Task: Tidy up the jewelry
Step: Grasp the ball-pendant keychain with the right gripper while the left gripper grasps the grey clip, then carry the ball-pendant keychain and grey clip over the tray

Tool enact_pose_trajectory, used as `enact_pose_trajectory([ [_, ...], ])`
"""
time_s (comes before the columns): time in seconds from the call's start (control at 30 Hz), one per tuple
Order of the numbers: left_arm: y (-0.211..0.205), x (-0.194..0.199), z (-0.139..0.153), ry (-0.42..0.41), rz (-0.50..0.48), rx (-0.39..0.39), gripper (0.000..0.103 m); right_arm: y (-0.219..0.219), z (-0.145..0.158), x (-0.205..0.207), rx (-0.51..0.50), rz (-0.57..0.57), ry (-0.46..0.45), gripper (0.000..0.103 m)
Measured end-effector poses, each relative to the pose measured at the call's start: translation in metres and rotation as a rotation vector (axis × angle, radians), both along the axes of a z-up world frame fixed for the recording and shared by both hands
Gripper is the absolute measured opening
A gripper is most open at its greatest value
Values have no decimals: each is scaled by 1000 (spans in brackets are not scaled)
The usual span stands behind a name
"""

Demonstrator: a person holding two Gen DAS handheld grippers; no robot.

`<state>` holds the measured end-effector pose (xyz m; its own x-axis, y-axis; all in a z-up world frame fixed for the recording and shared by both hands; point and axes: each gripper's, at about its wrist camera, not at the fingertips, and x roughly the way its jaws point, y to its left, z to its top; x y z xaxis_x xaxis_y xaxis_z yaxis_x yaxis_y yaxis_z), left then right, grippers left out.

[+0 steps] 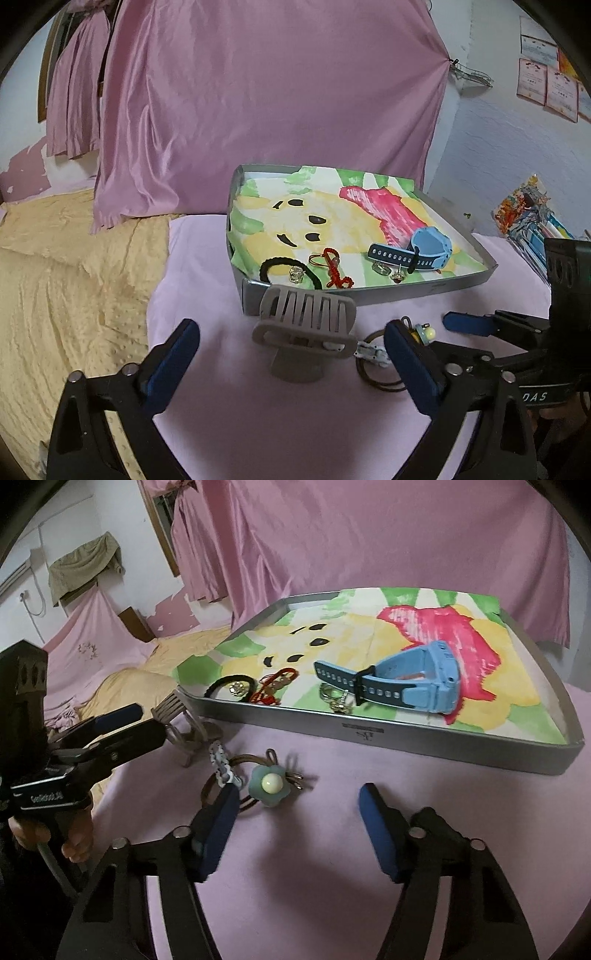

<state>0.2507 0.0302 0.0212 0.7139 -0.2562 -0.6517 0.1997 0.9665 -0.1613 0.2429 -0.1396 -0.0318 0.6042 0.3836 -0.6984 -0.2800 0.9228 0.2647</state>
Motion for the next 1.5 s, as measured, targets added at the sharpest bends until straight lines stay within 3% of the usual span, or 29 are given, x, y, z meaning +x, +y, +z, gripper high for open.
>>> enact_pose_trajectory([
  [0.13,-1,8,-4,27,-24,-12,70,5,0,6,6,9,2,59],
  [0.3,-4,14,-7,44,-41,-23,60,12,-1,12,13,31,16,52],
  [0.5,-7,12,-7,41,-40,-9,60,11,-2,12,32,27,18,52],
  [0.63,-9,12,-7,41,-41,-6,60,13,-2,12,25,30,19,46],
  [0.77,-12,10,-7,35,-51,0,60,12,-3,12,24,26,23,33],
  [0.97,-16,8,-7,32,-51,16,60,7,-5,11,45,26,32,24],
  [1.27,-22,7,-5,40,-44,61,59,-7,-5,2,84,2,25,21],
  [1.5,-17,-6,-6,37,-9,12,59,-24,-2,-14,99,-33,8,21],
])
